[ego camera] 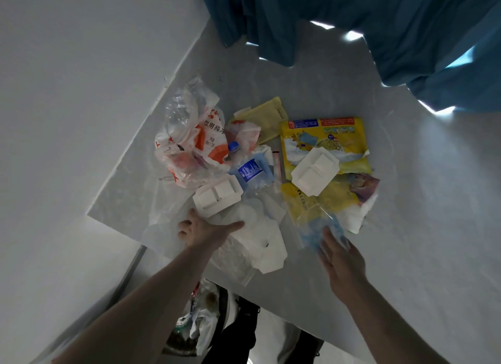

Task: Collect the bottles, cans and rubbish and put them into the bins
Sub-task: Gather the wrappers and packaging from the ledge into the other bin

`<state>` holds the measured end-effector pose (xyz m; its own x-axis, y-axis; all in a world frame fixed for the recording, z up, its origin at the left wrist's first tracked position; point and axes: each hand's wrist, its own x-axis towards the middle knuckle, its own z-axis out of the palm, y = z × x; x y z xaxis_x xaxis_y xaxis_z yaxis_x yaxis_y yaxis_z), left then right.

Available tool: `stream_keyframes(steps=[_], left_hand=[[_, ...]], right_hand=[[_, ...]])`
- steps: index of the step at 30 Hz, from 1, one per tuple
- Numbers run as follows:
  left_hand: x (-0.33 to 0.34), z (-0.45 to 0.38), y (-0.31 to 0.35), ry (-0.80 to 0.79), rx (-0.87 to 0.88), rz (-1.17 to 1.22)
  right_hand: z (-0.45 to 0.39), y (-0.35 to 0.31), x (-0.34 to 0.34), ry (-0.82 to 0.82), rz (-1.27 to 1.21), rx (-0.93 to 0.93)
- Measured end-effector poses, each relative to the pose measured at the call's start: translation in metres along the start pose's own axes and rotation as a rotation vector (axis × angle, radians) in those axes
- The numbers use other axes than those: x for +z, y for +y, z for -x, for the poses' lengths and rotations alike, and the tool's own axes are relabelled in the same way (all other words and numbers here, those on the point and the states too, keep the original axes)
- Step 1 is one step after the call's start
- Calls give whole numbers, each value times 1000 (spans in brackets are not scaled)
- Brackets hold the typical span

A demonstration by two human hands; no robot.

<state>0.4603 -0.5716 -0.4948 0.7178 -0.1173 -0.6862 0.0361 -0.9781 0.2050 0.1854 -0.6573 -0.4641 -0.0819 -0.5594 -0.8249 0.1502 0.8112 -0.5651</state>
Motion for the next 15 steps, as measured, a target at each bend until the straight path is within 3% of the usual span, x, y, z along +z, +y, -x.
stream_keyframes(steps=[7, 15], left_hand=[[3, 7, -3, -62, -51, 180], [10, 13, -16, -189, -88, 403]], right_hand=[[-30, 4, 23, 139, 47, 122], [-40, 5, 36, 27, 125, 203]])
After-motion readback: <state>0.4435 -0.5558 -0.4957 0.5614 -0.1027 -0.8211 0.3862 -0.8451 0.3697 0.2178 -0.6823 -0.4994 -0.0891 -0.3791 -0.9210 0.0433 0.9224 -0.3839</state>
